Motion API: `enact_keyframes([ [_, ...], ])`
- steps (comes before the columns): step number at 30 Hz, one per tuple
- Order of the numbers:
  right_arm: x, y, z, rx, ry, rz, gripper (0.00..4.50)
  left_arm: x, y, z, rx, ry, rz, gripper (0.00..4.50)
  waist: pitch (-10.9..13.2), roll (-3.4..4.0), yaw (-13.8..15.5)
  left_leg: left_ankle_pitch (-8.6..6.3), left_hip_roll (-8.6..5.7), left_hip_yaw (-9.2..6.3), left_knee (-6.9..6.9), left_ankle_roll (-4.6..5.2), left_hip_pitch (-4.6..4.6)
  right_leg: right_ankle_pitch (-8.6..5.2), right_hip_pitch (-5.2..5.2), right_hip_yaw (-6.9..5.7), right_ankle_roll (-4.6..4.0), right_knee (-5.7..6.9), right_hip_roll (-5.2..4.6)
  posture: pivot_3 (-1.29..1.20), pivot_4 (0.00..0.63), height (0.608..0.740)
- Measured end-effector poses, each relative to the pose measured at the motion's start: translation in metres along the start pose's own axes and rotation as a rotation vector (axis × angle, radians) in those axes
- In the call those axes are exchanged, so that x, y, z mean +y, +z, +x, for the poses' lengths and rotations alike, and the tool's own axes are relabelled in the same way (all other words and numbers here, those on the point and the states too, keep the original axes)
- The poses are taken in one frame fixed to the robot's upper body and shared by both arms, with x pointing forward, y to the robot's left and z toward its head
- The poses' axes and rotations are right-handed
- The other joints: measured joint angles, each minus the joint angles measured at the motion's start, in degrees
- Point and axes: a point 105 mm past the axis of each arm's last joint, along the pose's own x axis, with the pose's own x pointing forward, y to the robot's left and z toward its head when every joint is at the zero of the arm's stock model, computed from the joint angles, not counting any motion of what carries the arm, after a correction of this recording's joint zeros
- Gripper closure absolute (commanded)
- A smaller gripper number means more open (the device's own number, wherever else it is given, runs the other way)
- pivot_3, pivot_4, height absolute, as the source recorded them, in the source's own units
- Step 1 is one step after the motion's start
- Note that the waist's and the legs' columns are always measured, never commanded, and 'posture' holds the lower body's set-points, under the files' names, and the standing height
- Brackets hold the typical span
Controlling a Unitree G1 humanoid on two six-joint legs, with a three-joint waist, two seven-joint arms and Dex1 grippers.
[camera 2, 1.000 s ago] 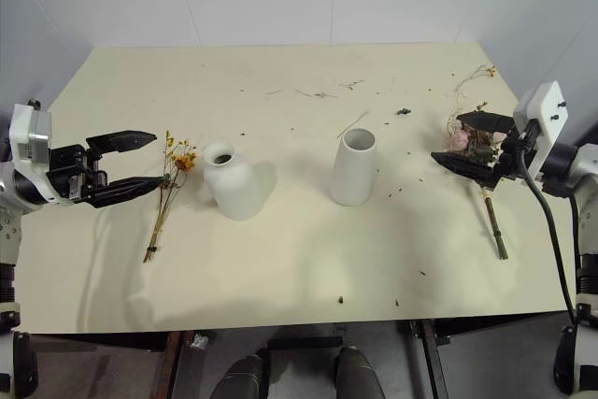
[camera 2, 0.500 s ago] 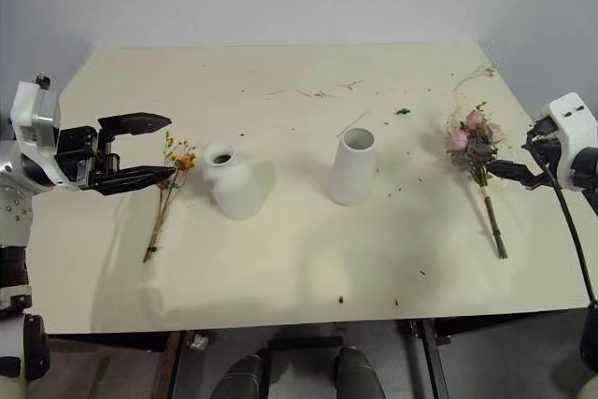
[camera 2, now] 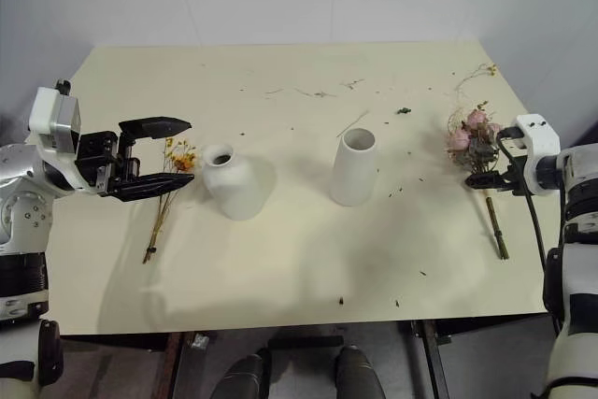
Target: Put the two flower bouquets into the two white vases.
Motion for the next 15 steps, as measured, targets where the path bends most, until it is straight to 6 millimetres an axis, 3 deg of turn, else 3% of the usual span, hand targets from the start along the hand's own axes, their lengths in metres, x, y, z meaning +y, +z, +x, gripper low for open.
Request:
enact_keyframes([
  [1,0.0,-0.005,0.004,0.024,-0.005,-0.004,0.0,-0.001,0.001,0.001,0.0,0.0,0.003,0.05,0.0,0.0,0.07,0.0,0.0,0.0,0.02,0.0,-0.01,0.0,0.0,0.0,0.01,0.0,0.0,0.0,0.15,0.74],
  [4,0.0,-0.014,0.011,0.068,-0.015,-0.021,0.57,-0.003,0.008,0.003,-0.005,0.0,0.021,0.0,0.0,0.0,-0.01,0.0,-0.01,0.0,0.06,0.0,0.0,0.02,0.01,0.0,0.03,0.02,0.0,0.0,0.15,0.74],
  [15,0.004,-0.01,0.016,0.021,0.016,-0.015,4.36,-0.004,0.012,0.001,-0.008,0.017,0.025,0.0,0.0,0.0,-0.27,0.0,-0.01,0.0,0.09,-0.01,0.03,0.02,0.03,0.01,0.04,0.09,0.0,0.0,0.15,0.74],
])
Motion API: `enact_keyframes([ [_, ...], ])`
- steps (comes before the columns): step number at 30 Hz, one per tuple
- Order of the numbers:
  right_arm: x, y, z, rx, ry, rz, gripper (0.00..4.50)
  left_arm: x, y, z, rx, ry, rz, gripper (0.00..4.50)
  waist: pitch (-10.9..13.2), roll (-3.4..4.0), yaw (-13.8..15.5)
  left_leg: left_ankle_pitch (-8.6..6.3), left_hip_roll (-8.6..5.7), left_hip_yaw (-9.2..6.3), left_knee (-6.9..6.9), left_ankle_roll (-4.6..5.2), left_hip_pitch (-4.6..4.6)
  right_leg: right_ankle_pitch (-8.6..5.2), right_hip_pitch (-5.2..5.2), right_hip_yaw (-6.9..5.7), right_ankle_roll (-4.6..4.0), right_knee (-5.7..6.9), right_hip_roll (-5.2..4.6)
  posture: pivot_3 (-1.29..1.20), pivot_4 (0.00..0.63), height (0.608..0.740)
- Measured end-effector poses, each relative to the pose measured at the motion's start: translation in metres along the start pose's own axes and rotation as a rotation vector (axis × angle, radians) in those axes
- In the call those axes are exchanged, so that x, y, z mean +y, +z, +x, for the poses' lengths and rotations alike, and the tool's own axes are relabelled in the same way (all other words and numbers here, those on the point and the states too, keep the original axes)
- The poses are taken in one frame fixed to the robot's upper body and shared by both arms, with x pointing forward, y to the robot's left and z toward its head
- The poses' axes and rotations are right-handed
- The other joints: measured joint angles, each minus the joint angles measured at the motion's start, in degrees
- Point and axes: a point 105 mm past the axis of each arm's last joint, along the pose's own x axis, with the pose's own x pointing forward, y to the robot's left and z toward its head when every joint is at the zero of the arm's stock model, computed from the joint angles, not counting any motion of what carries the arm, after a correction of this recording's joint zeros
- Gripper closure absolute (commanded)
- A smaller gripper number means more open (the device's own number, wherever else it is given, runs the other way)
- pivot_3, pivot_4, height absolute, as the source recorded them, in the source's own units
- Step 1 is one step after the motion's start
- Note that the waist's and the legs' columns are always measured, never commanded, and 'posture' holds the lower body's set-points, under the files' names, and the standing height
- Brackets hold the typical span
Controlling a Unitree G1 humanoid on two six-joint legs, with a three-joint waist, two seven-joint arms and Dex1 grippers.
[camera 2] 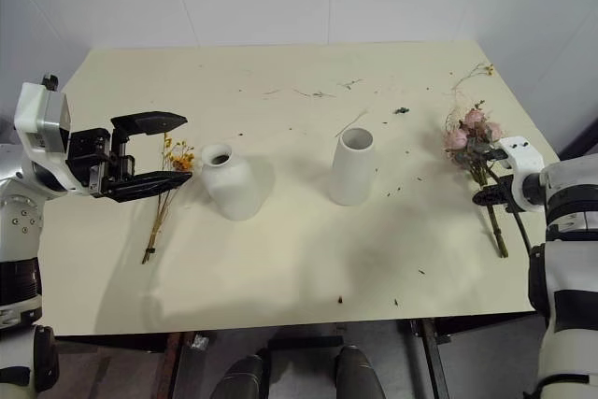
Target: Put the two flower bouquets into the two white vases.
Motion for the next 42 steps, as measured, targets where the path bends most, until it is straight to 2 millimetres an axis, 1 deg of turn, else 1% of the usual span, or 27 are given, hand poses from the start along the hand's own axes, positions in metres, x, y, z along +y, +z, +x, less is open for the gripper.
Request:
enact_keyframes([
  [1,0.003,0.006,-0.001,-0.057,0.032,0.025,4.45,0.0,0.0,0.0,0.0,-0.001,0.0,0.0,0.0,0.0,0.0,0.0,0.0,0.0,0.0,0.0,0.0,0.0,0.01,0.0,0.0,0.0,0.0,0.0,0.15,0.74],
  [3,0.007,0.019,-0.003,-0.148,0.07,0.052,4.45,0.001,0.001,0.001,-0.002,-0.002,0.004,0.0,0.0,0.0,0.01,0.0,0.0,0.0,0.0,0.0,0.0,0.0,0.01,0.0,0.01,0.0,0.0,0.0,0.15,0.74],
  [4,0.009,0.028,-0.005,-0.208,0.078,0.042,4.45,0.002,0.002,0.001,-0.005,-0.002,0.004,0.0,0.0,0.01,0.01,0.0,0.0,0.0,0.01,0.0,0.0,0.01,0.01,0.0,0.01,0.0,0.0,0.0,0.15,0.74],
  [5,0.012,0.043,-0.009,-0.3,0.093,0.027,4.45,0.003,0.003,0.001,-0.008,-0.001,0.005,0.0,0.0,0.01,-0.03,0.0,0.0,0.0,0.01,0.0,0.01,0.01,0.02,0.0,0.02,0.0,0.0,0.0,0.15,0.74],
  [7,0.025,0.08,-0.025,-0.538,0.152,-0.015,4.45,0.006,0.001,0.001,-0.011,0.007,-0.005,0.0,0.01,0.02,-0.26,0.0,0.0,0.0,-0.01,0.0,0.01,0.01,0.02,0.01,0.03,0.01,0.01,0.0,0.15,0.74],
  [8,0.037,0.102,-0.041,-0.706,0.198,-0.049,4.45,0.008,-0.001,0.002,-0.014,0.006,-0.013,0.0,0.01,0.01,-0.34,0.0,0.02,-0.02,-0.02,0.0,0.01,0.02,0.02,0.0,0.04,0.01,0.02,0.0,0.15,0.74],
  [9,0.046,0.116,-0.054,-0.817,0.225,-0.078,4.45,0.009,-0.003,0.002,-0.019,0.008,-0.02,0.0,0.01,0.02,-0.39,0.0,0.02,-0.02,-0.03,0.0,0.01,0.01,0.01,0.0,0.06,0.04,0.02,0.0,0.15,0.74],
  [10,0.06,0.132,-0.075,-0.973,0.252,-0.125,4.45,0.011,-0.004,0.003,-0.022,0.011,-0.023,0.0,0.0,0.01,-0.36,0.0,0.04,-0.11,-0.03,0.0,-0.01,0.0,0.02,-0.04,0.06,0.03,0.05,0.0,0.15,0.74],
  [12,0.081,0.144,-0.101,-1.15,0.295,-0.148,4.45,0.014,-0.007,0.003,-0.029,0.021,-0.034,0.0,0.0,0.01,-0.17,-0.01,0.04,-0.16,-0.04,-0.02,-0.02,-0.01,0.03,-0.05,0.07,0.04,0.05,0.0,0.15,0.74],
  [13,0.091,0.145,-0.112,-1.219,0.324,-0.154,4.45,0.016,-0.01,0.003,-0.032,0.029,-0.039,0.0,0.0,0.02,-0.01,0.0,0.04,-0.16,-0.03,-0.01,-0.03,-0.01,0.02,-0.06,0.07,0.04,0.05,0.0,0.15,0.74],
  [14,0.099,0.146,-0.118,-1.256,0.351,-0.159,4.45,0.017,-0.012,0.002,-0.032,0.035,-0.048,0.0,0.0,0.02,0.09,-0.01,0.04,-0.16,-0.01,-0.01,-0.04,-0.01,0.02,-0.06,0.07,0.05,0.05,0.0,0.15,0.74],
  [16,0.124,0.147,-0.134,-1.344,0.466,-0.133,4.45,0.022,-0.016,0.0,-0.037,0.056,-0.056,0.0,0.0,0.02,0.28,0.0,0.03,-0.17,0.05,-0.01,-0.04,-0.01,0.02,-0.05,0.07,0.13,0.04,0.0,0.15,0.74],
  [18,0.148,0.149,-0.149,-1.403,0.558,-0.145,4.45,0.027,-0.018,0.0,-0.052,0.074,-0.054,0.0,0.0,0.02,0.38,0.0,0.03,-0.19,0.11,-0.02,-0.02,-0.01,0.03,-0.06,0.06,0.22,0.05,0.0,0.15,0.74],
  [20,0.167,0.149,-0.156,-1.421,0.618,-0.177,4.45,0.032,-0.021,-0.001,-0.059,0.095,-0.062,0.0,-0.01,0.01,0.42,0.0,0.02,-0.19,0.19,-0.02,0.0,0.0,0.05,-0.06,0.05,0.27,0.05,0.0,0.15,0.74],
  [22,0.18,0.144,-0.149,-1.397,0.66,-0.188,4.45,0.036,-0.026,-0.003,-0.058,0.111,-0.071,0.0,-0.06,-0.08,0.43,0.0,0.02,-0.2,0.25,-0.01,0.03,0.01,0.11,-0.07,0.04,0.27,0.05,0.0,0.15,0.74],
  [25,0.189,0.133,-0.127,-1.316,0.699,-0.17,4.45,0.039,-0.028,-0.004,-0.056,0.117,-0.073,0.0,-0.06,-0.09,0.44,0.0,0.0,-0.2,0.29,-0.01,0.01,0.03,0.1,-0.06,0.05,0.28,0.04,0.0,0.15,0.74],
  [27,0.193,0.129,-0.116,-1.288,0.714,-0.154,4.45,0.039,-0.029,-0.003,-0.057,0.117,-0.077,0.0,-0.06,-0.08,0.46,0.01,0.0,-0.21,0.27,0.0,0.01,0.02,0.07,-0.06,0.05,0.33,0.05,0.0,0.15,0.74],
  [32,0.201,0.127,-0.106,-1.311,0.72,-0.152,4.45,0.039,-0.028,-0.001,-0.062,0.122,-0.077,0.0,-0.06,-0.08,0.34,0.01,0.01,-0.21,0.26,0.0,0.01,0.01,0.05,-0.06,0.04,0.35,0.05,0.0,0.15,0.74],
  [36,0.207,0.12,-0.085,-1.281,0.716,-0.155,4.45,0.038,-0.024,0.002,-0.061,0.123,-0.062,0.0,-0.06,-0.08,0.33,0.01,0.01,-0.21,0.26,-0.01,0.01,0.02,0.03,-0.06,0.04,0.39,0.05,0.0,0.15,0.74],
  [40,0.209,0.12,-0.084,-1.293,0.709,-0.187,4.45,0.038,-0.024,0.0,-0.061,0.143,-0.061,0.0,-0.06,-0.08,0.37,0.01,0.01,-0.22,0.26,-0.01,0.02,0.01,0.04,-0.06,0.03,0.4,0.05,0.0,0.15,0.74],
  [41,0.209,0.118,-0.083,-1.291,0.712,-0.189,3.73,0.036,-0.024,-0.001,-0.059,0.144,-0.059,0.0,-0.06,-0.08,0.37,0.01,0.01,-0.22,0.25,-0.01,0.02,0.01,0.04,-0.06,0.03,0.39,0.05,0.0,0.15,0.74],
  [42,0.209,0.116,-0.081,-1.283,0.717,-0.188,3.49,0.035,-0.025,-0.002,-0.058,0.149,-0.062,0.0,-0.06,-0.08,0.37,0.01,0.01,-0.21,0.24,-0.01,0.02,0.01,0.04,-0.06,0.03,0.39,0.05,0.0,0.15,0.74],
])
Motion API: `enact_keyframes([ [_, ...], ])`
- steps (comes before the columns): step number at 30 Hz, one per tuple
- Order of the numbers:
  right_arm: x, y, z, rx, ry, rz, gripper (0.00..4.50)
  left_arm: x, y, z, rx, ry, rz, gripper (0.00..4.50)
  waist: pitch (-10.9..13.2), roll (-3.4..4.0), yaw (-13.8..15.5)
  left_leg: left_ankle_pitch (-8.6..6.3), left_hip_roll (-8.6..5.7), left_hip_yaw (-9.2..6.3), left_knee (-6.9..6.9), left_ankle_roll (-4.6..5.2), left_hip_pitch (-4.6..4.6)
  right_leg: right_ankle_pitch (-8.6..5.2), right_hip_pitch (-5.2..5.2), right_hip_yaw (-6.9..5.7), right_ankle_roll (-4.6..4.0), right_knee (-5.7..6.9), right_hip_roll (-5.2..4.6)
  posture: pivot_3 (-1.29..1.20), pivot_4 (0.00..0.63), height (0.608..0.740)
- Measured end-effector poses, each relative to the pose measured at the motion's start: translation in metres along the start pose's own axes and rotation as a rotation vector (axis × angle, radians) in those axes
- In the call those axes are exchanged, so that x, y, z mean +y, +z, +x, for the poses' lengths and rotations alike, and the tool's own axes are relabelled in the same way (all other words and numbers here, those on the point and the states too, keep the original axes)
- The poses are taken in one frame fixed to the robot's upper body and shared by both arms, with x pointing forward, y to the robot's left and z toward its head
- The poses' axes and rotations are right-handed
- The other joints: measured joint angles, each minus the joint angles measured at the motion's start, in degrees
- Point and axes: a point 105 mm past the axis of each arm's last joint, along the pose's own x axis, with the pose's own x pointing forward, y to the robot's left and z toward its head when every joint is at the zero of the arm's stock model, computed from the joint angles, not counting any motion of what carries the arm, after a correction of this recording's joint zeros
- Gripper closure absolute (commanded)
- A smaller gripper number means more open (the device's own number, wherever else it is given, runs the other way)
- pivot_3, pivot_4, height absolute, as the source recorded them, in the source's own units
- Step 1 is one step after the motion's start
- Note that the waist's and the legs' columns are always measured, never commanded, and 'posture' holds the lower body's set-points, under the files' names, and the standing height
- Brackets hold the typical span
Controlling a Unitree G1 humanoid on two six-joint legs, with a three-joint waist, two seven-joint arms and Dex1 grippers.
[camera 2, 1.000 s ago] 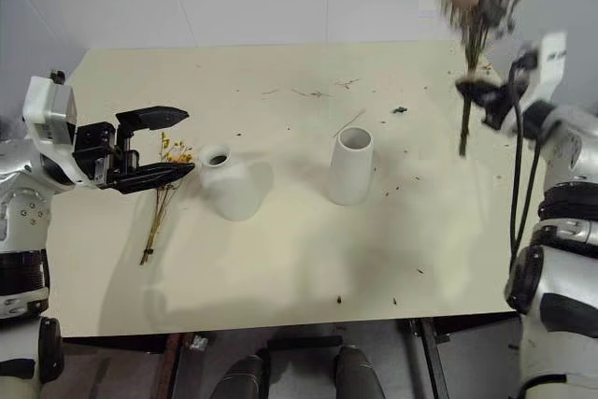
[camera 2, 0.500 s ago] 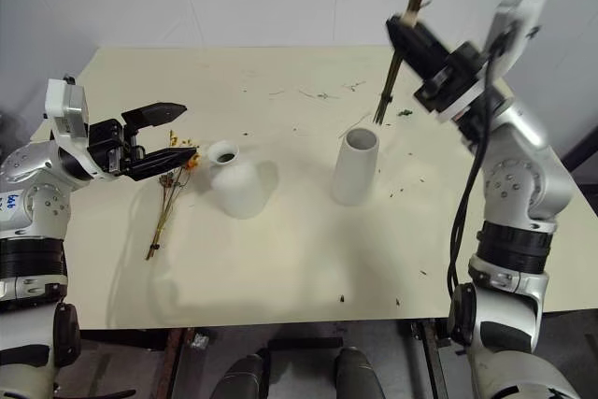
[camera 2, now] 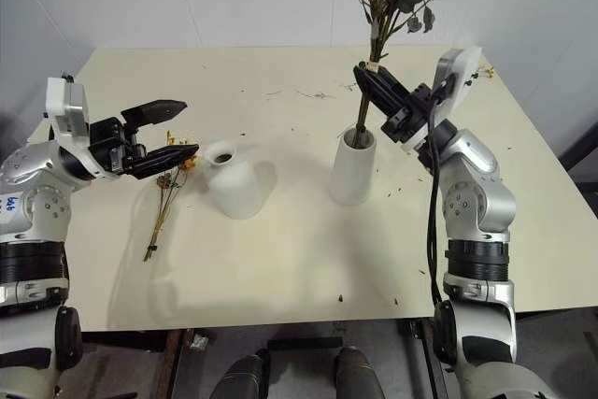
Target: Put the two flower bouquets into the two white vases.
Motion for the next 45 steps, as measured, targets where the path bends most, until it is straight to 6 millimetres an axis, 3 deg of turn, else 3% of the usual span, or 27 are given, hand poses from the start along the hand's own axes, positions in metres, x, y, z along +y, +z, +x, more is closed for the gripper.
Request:
enact_keyframes([
  [5,0.004,-0.021,-0.006,0.058,0.023,0.012,1.83,0.002,0.001,-0.007,0.01,0.042,0.01,0.0,0.0,0.0,-0.03,0.0,0.0,0.0,0.02,0.0,0.01,0.0,0.0,0.0,0.0,0.02,0.0,0.0,0.15,0.74],
  [10,0.0,-0.017,-0.012,0.071,0.024,-0.045,0.08,0.01,0.006,-0.021,0.045,0.128,0.028,0.0,0.0,0.0,0.04,0.0,0.0,-0.01,0.0,0.0,0.01,0.0,0.0,0.0,-0.01,0.01,0.0,0.0,0.15,0.74],
  [15,-0.015,-0.003,-0.041,0.195,0.032,-0.143,0.03,0.029,-0.006,-0.049,0.249,0.348,-0.064,0.0,0.01,-0.01,0.17,-0.01,0.0,-0.02,-0.08,0.01,-0.01,-0.02,0.01,-0.01,-0.01,-0.12,0.0,0.0,0.15,0.74],
  [18,-0.016,0.005,-0.05,0.229,0.043,-0.181,0.03,0.035,-0.01,-0.055,0.304,0.409,-0.06,0.0,0.01,-0.01,0.19,0.0,-0.01,-0.01,-0.09,0.01,0.01,-0.01,0.03,-0.01,-0.01,-0.14,0.0,0.0,0.15,0.74],
  [23,-0.021,0.018,-0.08,0.413,0.101,-0.254,0.03,0.053,-0.038,-0.086,0.583,0.706,-0.161,0.0,0.01,-0.02,0.12,-0.01,-0.01,-0.01,-0.15,0.02,0.01,-0.02,0.05,0.0,-0.01,-0.24,0.0,0.0,0.15,0.74],
  [25,-0.021,0.015,-0.087,0.448,0.109,-0.253,0.03,0.053,-0.045,-0.087,0.631,0.735,-0.188,0.0,0.0,-0.02,-0.02,-0.01,-0.01,0.01,-0.15,0.02,0.02,-0.02,0.05,0.0,-0.01,-0.24,0.0,0.0,0.15,0.74],
  [29,-0.025,-0.001,-0.129,0.629,0.112,-0.197,0.03,0.038,-0.073,-0.092,0.805,0.757,-0.295,0.0,0.01,-0.03,0.23,-0.02,-0.02,0.01,-0.17,0.04,-0.03,-0.03,0.05,0.0,0.01,-0.31,0.0,0.0,0.15,0.74],
  [32,-0.004,-0.001,-0.125,0.636,0.194,-0.186,0.03,0.03,-0.087,-0.096,0.867,0.746,-0.355,0.0,0.01,-0.03,-0.1,-0.03,0.01,0.01,-0.18,0.03,-0.02,-0.03,0.0,0.01,0.0,-0.28,0.02,0.0,0.15,0.74],
  [37,0.039,0.021,-0.102,0.563,0.377,-0.207,0.03,0.019,-0.106,-0.085,0.955,0.729,-0.445,0.0,0.01,-0.05,0.24,-0.03,0.0,0.01,-0.06,0.02,0.01,-0.02,0.11,0.01,0.01,-0.31,0.02,0.0,0.15,0.74],
  [40,0.053,0.03,-0.089,0.519,0.431,-0.231,0.03,0.017,-0.112,-0.071,0.94,0.706,-0.487,0.0,0.02,-0.11,0.45,-0.03,-0.01,0.01,0.08,0.02,-0.05,0.02,0.13,0.0,0.03,-0.35,0.01,0.0,0.15,0.74],
  [45,0.066,0.027,-0.08,0.495,0.494,-0.208,0.03,0.017,-0.117,-0.07,0.956,0.703,-0.517,0.0,-0.01,-0.17,0.54,-0.03,-0.01,0.01,0.02,0.02,-0.04,0.02,0.11,0.0,0.02,-0.35,0.01,0.0,0.15,0.74],
])
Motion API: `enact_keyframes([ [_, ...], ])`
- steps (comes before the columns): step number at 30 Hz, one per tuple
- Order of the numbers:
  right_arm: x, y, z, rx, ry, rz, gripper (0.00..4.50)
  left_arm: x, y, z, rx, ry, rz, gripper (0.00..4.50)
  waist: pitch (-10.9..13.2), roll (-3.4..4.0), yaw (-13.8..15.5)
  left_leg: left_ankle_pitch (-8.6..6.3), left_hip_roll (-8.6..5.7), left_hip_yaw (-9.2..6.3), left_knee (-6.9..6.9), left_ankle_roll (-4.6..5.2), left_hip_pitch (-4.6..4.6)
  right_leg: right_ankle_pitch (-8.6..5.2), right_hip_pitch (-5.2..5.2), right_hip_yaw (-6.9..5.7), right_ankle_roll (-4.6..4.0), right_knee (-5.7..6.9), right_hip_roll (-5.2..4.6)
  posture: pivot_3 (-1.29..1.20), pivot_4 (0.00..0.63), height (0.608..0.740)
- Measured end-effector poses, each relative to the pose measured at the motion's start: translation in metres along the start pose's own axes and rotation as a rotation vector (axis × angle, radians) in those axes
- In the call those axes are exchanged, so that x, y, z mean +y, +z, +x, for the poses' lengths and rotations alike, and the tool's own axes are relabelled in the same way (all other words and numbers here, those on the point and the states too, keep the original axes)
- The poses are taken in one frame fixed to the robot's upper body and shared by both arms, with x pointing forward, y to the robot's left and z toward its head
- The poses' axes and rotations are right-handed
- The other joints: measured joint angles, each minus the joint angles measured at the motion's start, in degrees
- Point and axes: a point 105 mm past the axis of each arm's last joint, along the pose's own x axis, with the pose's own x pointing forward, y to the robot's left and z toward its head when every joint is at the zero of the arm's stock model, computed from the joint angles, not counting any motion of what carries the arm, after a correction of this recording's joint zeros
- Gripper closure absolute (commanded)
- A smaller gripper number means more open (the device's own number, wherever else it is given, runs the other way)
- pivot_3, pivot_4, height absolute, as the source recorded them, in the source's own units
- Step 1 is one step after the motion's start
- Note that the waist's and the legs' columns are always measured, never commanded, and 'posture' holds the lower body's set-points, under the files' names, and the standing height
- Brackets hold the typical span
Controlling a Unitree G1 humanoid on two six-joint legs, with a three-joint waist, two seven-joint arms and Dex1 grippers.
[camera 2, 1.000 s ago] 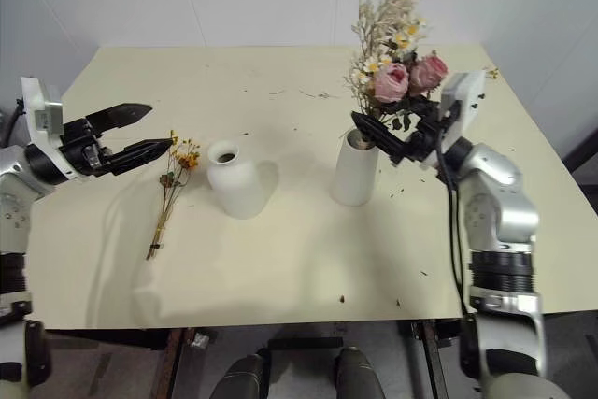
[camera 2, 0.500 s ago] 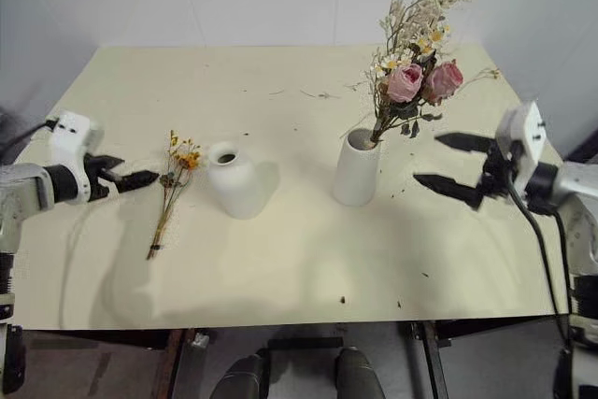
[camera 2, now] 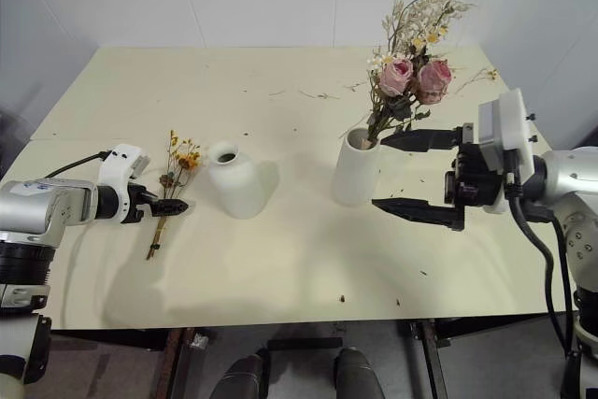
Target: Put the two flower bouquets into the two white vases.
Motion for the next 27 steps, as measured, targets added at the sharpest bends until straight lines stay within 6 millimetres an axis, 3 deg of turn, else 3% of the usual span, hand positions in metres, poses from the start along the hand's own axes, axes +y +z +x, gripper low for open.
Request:
enact_keyframes([
  [1,0.0,0.0,0.001,-0.003,0.003,0.002,0.03,0.0,0.0,0.0,0.0,-0.001,-0.001,0.0,0.0,0.0,0.04,0.0,0.0,0.0,0.0,0.0,0.0,0.0,0.0,0.0,0.0,0.0,0.0,0.0,0.15,0.74],
  [3,0.001,-0.001,0.004,-0.016,0.013,0.001,0.0,0.0,-0.001,0.001,0.01,-0.002,0.003,0.58,0.0,0.0,0.12,0.0,0.0,0.01,-0.01,0.0,0.01,0.0,0.01,0.0,0.0,0.0,0.0,0.0,0.15,0.74],
  [15,0.0,-0.005,0.01,-0.037,0.017,-0.005,0.0,0.005,-0.008,-0.002,0.032,0.007,-0.035,4.39,-0.01,0.0,0.58,-0.01,0.0,0.01,-0.01,0.0,0.02,0.0,0.01,0.0,0.0,0.0,-0.01,0.0,0.15,0.74],
  [23,-0.006,-0.007,0.014,-0.047,0.006,-0.006,0.0,0.004,-0.003,0.001,-0.012,-0.005,-0.058,4.45,0.0,0.0,1.06,-0.01,-0.01,0.01,0.0,0.0,0.01,0.0,0.0,0.0,0.0,0.01,-0.01,0.0,0.15,0.74],
  [25,-0.007,-0.008,0.013,-0.049,-0.003,-0.007,0.0,0.003,0.006,0.006,-0.093,-0.008,-0.067,4.45,0.0,-0.01,1.2,0.0,0.0,-0.03,0.05,0.0,-0.03,0.01,0.01,-0.04,0.0,0.02,-0.01,0.0,0.15,0.74],
  [27,-0.011,-0.011,0.013,-0.05,-0.023,-0.008,0.0,-0.001,0.038,0.005,-0.328,-0.061,-0.091,4.45,0.01,-0.06,1.46,0.0,0.0,-0.14,0.21,-0.01,-0.17,0.06,0.0,-0.15,0.01,-0.03,-0.02,0.0,0.15,0.74],
])
